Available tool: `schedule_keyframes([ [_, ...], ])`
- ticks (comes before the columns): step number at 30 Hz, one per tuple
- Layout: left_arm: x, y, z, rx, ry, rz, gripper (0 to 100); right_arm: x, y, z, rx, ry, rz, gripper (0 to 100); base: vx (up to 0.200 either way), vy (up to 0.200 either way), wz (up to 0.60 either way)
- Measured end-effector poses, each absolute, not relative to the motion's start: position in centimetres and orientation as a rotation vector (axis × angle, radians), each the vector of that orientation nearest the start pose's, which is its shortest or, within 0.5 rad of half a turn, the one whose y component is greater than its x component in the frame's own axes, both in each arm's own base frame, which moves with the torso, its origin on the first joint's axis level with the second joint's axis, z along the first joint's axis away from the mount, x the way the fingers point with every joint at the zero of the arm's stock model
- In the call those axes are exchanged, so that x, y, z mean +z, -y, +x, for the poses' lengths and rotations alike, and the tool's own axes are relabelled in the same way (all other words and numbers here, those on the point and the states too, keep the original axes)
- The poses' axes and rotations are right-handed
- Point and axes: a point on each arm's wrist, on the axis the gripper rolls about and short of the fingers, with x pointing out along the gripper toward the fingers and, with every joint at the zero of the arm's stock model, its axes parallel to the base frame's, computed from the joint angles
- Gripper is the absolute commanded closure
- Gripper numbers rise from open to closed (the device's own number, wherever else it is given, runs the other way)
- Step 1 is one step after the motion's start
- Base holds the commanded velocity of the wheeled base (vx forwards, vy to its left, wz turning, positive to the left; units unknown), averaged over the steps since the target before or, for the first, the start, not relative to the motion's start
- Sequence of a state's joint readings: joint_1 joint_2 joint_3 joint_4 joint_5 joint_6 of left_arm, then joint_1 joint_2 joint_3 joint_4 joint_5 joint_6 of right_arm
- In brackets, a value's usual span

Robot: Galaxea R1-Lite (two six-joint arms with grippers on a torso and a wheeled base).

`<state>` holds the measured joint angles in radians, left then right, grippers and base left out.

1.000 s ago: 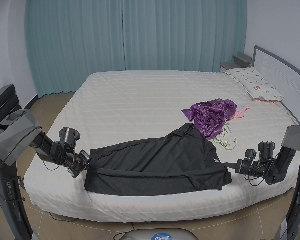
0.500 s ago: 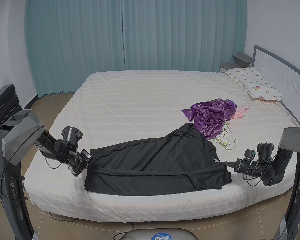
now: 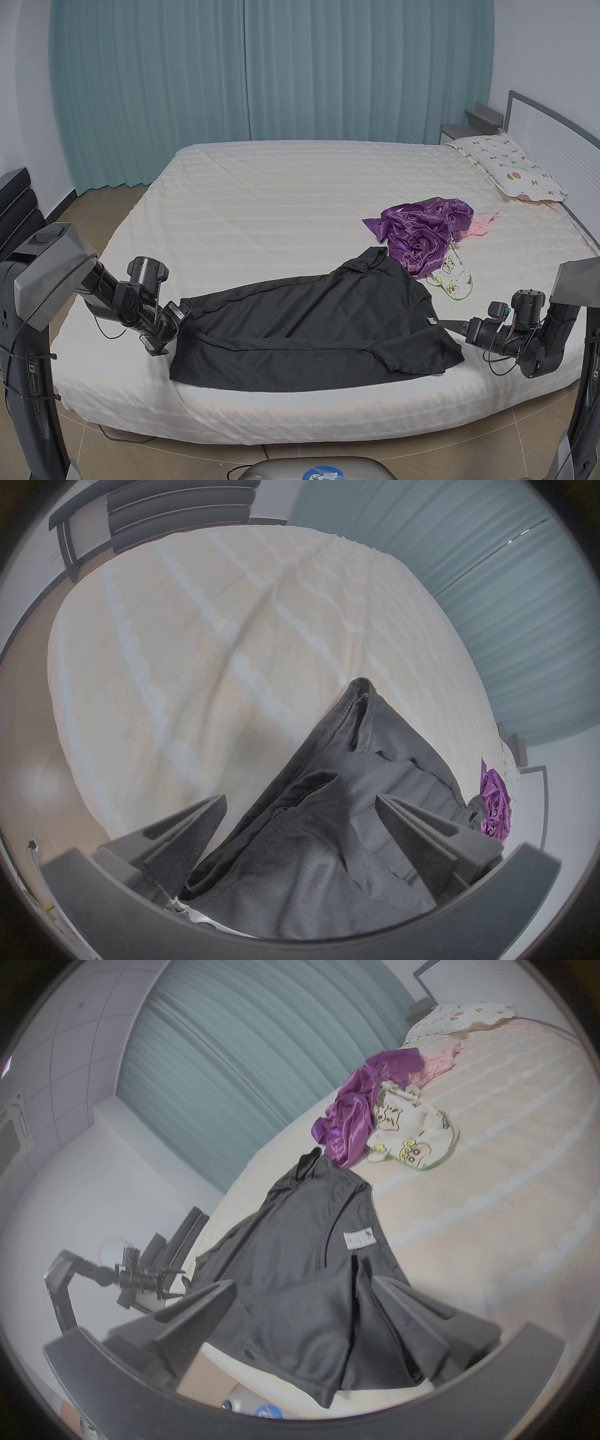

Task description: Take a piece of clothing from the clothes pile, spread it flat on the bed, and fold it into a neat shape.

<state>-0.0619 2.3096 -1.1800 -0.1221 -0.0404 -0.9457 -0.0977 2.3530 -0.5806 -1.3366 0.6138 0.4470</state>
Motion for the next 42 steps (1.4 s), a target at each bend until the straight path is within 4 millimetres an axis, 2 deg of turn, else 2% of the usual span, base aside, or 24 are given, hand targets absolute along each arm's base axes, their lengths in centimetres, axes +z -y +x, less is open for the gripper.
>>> schedule_keyframes([
  [5, 1.3, 2.3, 38.9, 0.385, -0.986, -0.858, 0, -0.4, 2.3, 33.2, 0.348, -0.474, 0.642, 0, 0.000, 0.000, 0.00],
  [10, 3.0, 2.1, 36.6, 0.352, -1.004, -0.884, 0, 0.5, 2.3, 31.2, 0.211, -0.458, 0.710, 0, 0.000, 0.000, 0.00],
  [16, 4.6, 2.1, 34.4, 0.328, -1.001, -0.927, 0, 1.8, 1.8, 29.3, 0.094, -0.432, 0.891, 0, 0.200, 0.000, 0.00],
  [20, 5.1, 2.0, 33.6, 0.279, -0.961, -0.960, 0, 2.2, 1.5, 28.1, 0.071, -0.430, 0.950, 0, 0.200, 0.000, 0.00],
  [30, 3.8, 2.2, 31.7, 0.212, -1.012, -0.949, 0, 1.8, 0.7, 26.7, 0.057, -0.490, 0.982, 0, 0.000, 0.000, 0.00],
  [42, 1.4, 2.3, 29.0, -0.013, -1.006, -0.671, 0, 1.2, 0.0, 26.6, 0.066, -0.525, 0.973, 0, 0.000, 0.000, 0.00],
])
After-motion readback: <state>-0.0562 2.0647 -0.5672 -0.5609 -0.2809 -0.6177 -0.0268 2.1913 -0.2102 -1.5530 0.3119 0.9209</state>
